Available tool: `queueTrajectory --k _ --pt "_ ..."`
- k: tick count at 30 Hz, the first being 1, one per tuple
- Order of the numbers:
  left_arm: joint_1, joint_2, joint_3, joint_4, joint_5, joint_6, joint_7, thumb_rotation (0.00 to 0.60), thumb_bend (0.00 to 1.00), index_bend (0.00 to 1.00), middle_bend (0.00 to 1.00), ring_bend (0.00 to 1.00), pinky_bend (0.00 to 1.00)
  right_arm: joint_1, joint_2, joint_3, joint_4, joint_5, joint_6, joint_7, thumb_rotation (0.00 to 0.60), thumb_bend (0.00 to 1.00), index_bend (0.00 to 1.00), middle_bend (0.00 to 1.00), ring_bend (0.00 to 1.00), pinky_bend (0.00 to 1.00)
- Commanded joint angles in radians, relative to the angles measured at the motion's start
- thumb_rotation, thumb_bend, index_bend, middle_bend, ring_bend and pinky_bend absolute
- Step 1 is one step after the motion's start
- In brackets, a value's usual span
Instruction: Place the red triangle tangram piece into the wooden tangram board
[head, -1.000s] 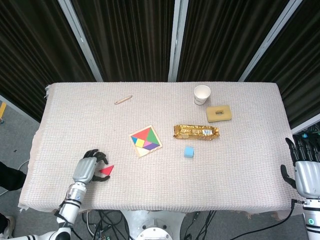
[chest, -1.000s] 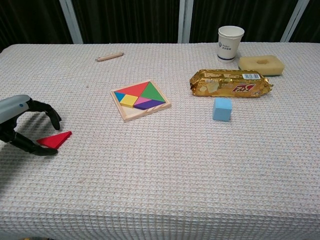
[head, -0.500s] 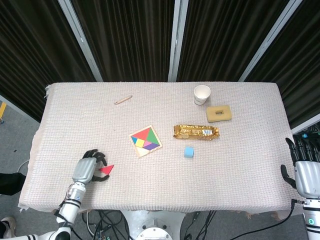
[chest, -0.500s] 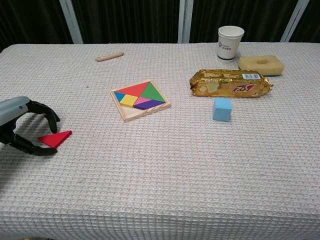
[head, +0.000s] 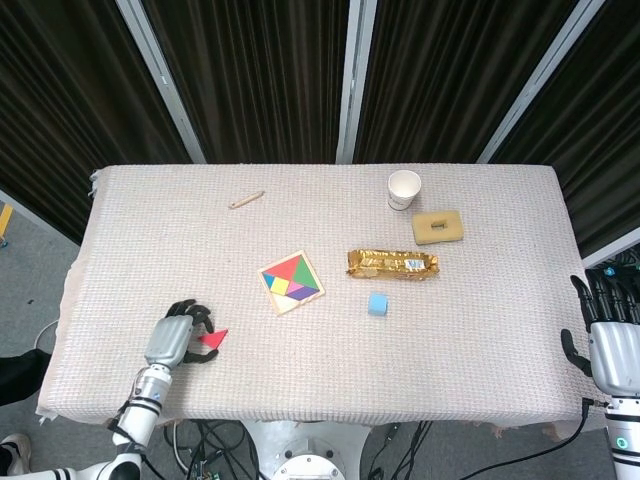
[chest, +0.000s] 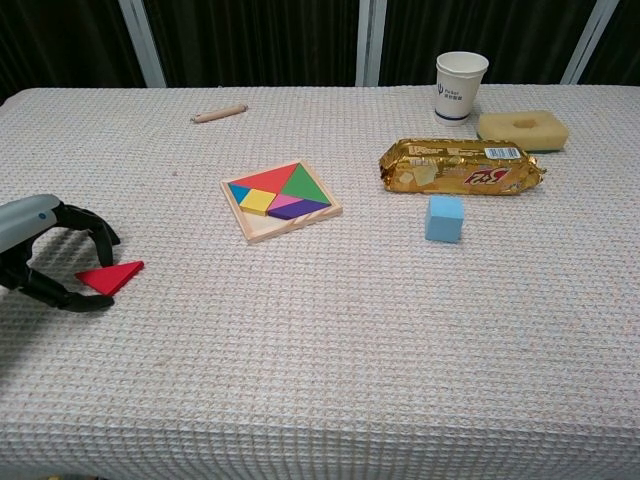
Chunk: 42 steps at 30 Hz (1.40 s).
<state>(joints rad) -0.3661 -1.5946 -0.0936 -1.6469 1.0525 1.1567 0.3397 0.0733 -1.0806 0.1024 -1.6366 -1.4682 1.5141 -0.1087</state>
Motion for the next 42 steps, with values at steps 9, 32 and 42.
queueTrajectory --k 9,32,42 --pt "-0.003 0.014 -0.008 -0.023 0.027 0.015 -0.019 0.600 0.28 0.53 0.30 0.10 0.11 -0.001 0.000 0.001 0.001 -0.001 0.003 0.001 0.600 0.34 0.00 0.00 0.00 0.00" --pt "-0.151 -0.054 -0.127 -0.022 -0.087 -0.060 0.056 0.600 0.28 0.54 0.31 0.10 0.11 -0.023 0.028 0.031 0.007 0.027 0.048 0.055 0.600 0.34 0.00 0.00 0.00 0.00" --pt "-0.214 -0.101 -0.152 -0.004 -0.067 -0.055 0.067 0.600 0.28 0.54 0.30 0.10 0.11 -0.035 0.046 0.044 0.025 0.036 0.067 0.104 0.600 0.34 0.00 0.00 0.00 0.00"
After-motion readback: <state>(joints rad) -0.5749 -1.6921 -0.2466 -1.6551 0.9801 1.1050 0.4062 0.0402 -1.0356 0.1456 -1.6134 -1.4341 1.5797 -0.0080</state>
